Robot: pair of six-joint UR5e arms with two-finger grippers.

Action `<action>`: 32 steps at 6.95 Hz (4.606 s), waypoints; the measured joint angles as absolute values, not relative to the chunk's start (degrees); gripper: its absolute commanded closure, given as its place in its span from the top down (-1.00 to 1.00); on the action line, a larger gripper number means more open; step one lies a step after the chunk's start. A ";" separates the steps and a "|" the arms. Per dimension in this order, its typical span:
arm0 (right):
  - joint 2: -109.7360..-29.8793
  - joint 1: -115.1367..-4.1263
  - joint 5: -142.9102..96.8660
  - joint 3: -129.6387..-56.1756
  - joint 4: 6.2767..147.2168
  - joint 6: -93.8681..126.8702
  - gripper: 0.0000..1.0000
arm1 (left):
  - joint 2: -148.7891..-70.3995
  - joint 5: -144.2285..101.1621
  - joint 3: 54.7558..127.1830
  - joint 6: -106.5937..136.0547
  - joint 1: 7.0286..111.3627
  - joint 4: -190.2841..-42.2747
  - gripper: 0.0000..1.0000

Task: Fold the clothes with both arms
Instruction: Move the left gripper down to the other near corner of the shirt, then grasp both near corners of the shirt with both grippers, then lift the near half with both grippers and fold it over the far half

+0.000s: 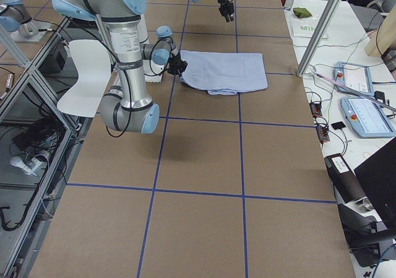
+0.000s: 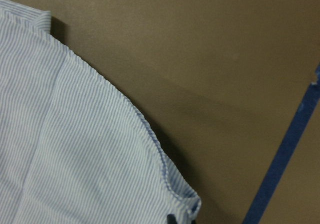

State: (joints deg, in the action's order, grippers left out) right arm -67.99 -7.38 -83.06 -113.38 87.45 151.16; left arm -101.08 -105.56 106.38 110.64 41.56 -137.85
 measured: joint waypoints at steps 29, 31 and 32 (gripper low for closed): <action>-48.45 -40.37 -108.48 -99.88 96.19 130.18 -1.00 | -118.34 -99.78 105.36 123.20 36.12 -115.01 -1.00; -45.80 -41.94 -109.52 -90.62 89.70 126.31 -0.75 | -120.98 -99.66 97.40 120.52 37.89 -119.25 -1.00; -44.37 -42.40 -109.75 -86.14 87.27 123.04 0.13 | -122.72 -99.56 92.12 118.34 39.20 -121.89 0.53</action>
